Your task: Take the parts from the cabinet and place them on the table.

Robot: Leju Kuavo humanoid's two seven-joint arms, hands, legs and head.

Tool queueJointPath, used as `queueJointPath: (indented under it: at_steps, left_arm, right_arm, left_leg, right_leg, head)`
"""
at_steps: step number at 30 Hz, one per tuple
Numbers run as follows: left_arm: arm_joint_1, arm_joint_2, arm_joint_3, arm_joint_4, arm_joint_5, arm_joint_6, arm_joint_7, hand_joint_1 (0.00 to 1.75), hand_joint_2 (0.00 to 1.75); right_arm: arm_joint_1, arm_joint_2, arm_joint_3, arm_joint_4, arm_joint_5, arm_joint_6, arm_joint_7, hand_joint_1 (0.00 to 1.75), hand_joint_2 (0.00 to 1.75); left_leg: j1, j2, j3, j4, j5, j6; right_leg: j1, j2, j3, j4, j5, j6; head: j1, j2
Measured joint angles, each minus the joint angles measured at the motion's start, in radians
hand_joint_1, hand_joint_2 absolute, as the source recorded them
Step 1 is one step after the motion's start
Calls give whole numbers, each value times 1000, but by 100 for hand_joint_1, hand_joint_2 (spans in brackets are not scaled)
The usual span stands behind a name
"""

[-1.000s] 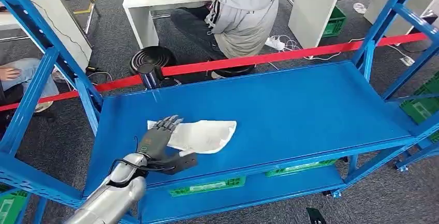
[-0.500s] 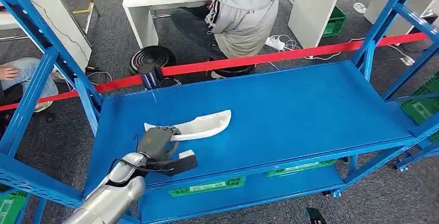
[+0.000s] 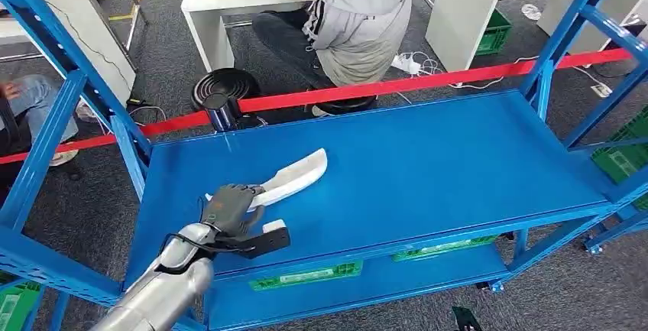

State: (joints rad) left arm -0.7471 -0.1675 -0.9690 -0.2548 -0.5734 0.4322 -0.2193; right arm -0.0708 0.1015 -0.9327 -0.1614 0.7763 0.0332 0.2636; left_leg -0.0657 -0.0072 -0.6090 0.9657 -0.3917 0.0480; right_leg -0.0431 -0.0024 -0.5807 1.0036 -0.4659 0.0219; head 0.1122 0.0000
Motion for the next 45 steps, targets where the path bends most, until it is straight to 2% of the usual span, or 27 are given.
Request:
queueJointPath:
  at_steps: [3, 7, 11, 16, 18, 20, 25, 29, 33, 38, 42, 45]
  left_arm:
    - [0, -2, 13, 0, 10, 10, -35, 175, 175]
    - [0, -6, 37, -10, 29, 52, -119, 175, 175]
    - [-1, -9, 52, -18, 40, 72, -150, 175, 175]
    - [0, -23, 100, -52, 106, 163, -328, 175, 175]
    - [0, -32, 128, -79, 157, 155, -392, 175, 175]
    - [0, -38, 155, -111, 203, 134, -424, 175, 175]
    - [-4, -43, 209, -192, 234, 113, -429, 175, 175]
    - [5, -42, 235, -257, 306, 70, -464, 175, 175]
    - [55, -13, 261, -492, 366, 35, -395, 175, 175]
    - [139, 38, 297, -775, 421, 16, -372, 175, 175]
    - [208, 69, 314, -928, 431, 7, -364, 175, 175]
    - [254, 93, 323, -1012, 434, 5, -363, 175, 175]
  right_arm:
    - [0, 0, 0, 0, 0, 0, -2, 0, 0]
    - [0, 0, -3, 0, 0, 0, -7, 0, 0]
    - [0, 0, -5, 0, 0, 0, -10, 0, 0]
    - [0, 0, -8, 0, -8, -2, -15, 0, 0]
    - [0, 0, -13, 0, -11, -3, -16, 0, 0]
    - [0, 0, -19, 0, -11, -3, -16, 0, 0]
    - [0, 0, -31, 0, -11, -4, -16, 0, 0]
    - [0, 0, -34, 0, -13, -6, -16, 0, 0]
    - [1, 0, -48, 0, -16, -12, -17, 0, 0]
    - [3, 0, -60, 0, -23, -19, -25, 0, 0]
    - [3, 1, -64, 0, -22, -19, -31, 0, 0]
    - [4, 2, -66, 0, -17, -19, -30, 0, 0]
  left_leg:
    - [0, 0, 0, 0, 0, 0]
    - [0, 0, 0, 0, 0, 0]
    - [0, 0, 0, -1, 0, 0]
    - [0, 0, -1, -1, 0, 0]
    - [0, 0, -1, -1, 0, 0]
    - [0, 0, -1, -1, 0, 0]
    - [0, 0, -1, -1, 0, 0]
    - [0, 0, -1, -1, 0, 0]
    - [0, 0, -1, -2, 0, 0]
    - [0, 0, -1, -3, -1, -1]
    - [-1, 0, -1, -3, -3, 0]
    - [-4, 0, -1, -2, -6, 5]
  right_leg:
    - [0, 0, 0, 0, 0, 0]
    - [0, 0, 0, -1, 0, 0]
    - [0, 0, 0, -2, 0, 0]
    - [0, 0, 0, -2, 0, 0]
    - [0, 0, 0, -2, 0, 0]
    - [0, 0, 0, -3, 0, 0]
    - [0, 0, 0, -3, 0, 0]
    - [0, 0, 0, -3, 0, 0]
    - [0, 0, 0, -3, 0, 0]
    - [-3, 1, 0, -6, 0, 0]
    - [-4, 0, 1, -7, 1, 1]
    - [-7, 0, 2, -8, 1, 5]
  head:
    - [0, 0]
    - [0, 0]
    - [0, 0]
    - [0, 0]
    - [0, 0]
    - [0, 0]
    - [0, 0]
    - [0, 0]
    - [0, 0]
    - [0, 0]
    - [0, 0]
    - [0, 0]
